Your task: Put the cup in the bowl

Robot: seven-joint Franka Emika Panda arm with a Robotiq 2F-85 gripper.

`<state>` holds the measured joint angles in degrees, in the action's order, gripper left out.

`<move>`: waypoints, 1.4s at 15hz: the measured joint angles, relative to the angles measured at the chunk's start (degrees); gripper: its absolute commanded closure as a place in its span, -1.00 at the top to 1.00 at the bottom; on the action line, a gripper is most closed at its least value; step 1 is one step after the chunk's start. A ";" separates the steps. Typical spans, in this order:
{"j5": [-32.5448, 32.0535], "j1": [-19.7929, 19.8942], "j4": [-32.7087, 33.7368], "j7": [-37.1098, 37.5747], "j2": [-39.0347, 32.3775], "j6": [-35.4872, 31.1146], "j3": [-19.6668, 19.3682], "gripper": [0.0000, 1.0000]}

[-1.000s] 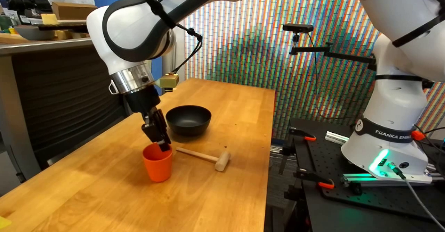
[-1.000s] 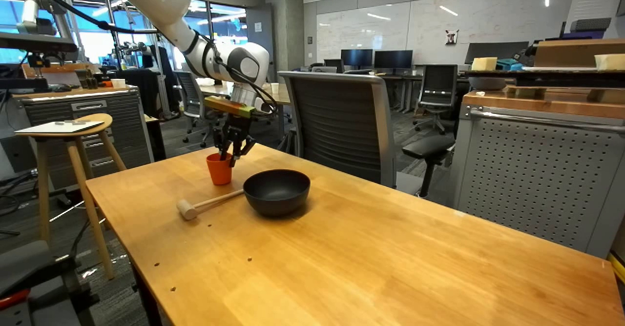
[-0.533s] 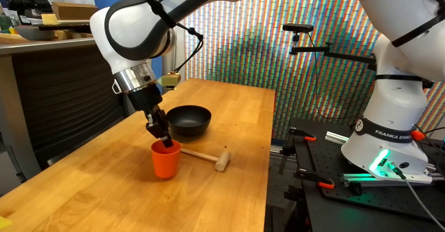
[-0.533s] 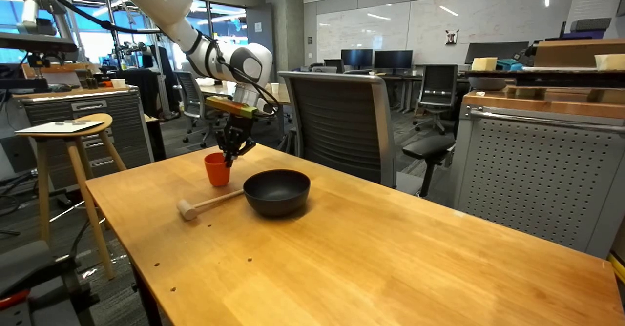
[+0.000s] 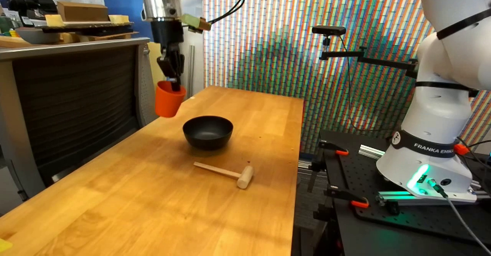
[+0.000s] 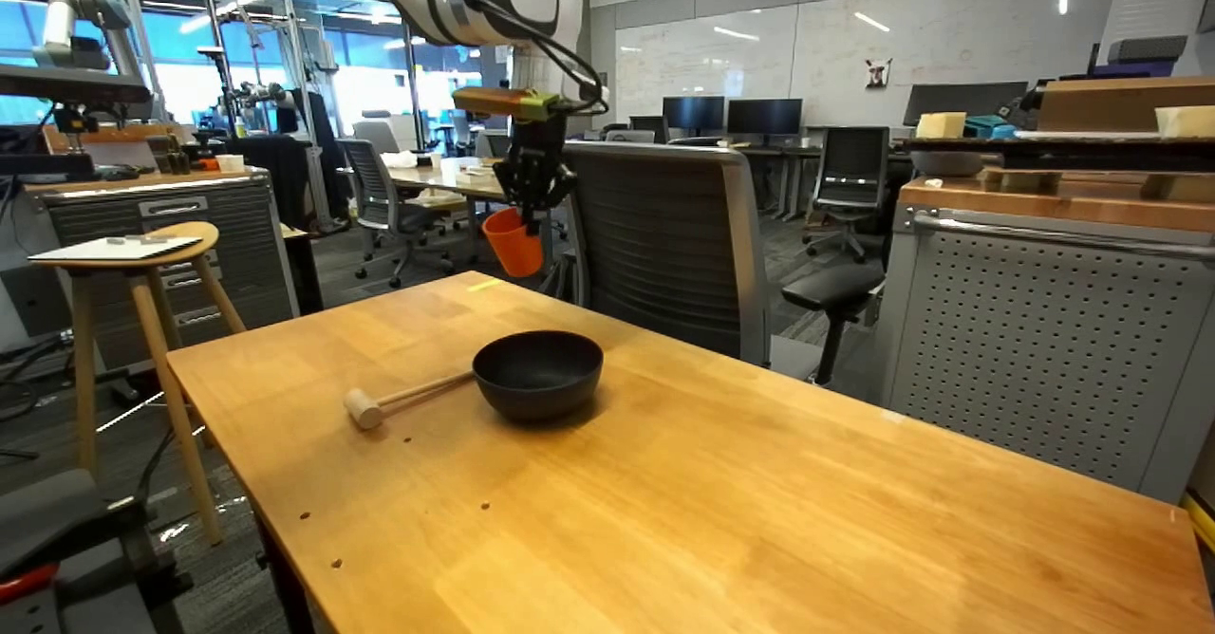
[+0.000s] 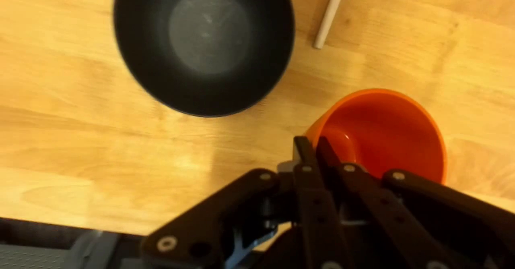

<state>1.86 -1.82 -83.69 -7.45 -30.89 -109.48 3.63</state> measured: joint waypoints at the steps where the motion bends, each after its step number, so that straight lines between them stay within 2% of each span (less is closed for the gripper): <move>1: -0.17 0.68 -1.26 1.22 2.27 -0.03 -1.38 -0.97; 4: -0.94 2.61 -5.61 5.46 6.26 0.01 -5.21 -0.97; 7: -0.98 4.27 -9.28 8.92 6.18 0.50 -7.25 -0.97; 11: -0.75 4.94 -11.06 10.06 3.28 0.52 -7.13 -0.97; 21: 0.73 3.61 -10.65 10.00 -3.16 0.42 -3.67 -0.97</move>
<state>2.59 1.79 -94.35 2.55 -34.05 -109.06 -0.04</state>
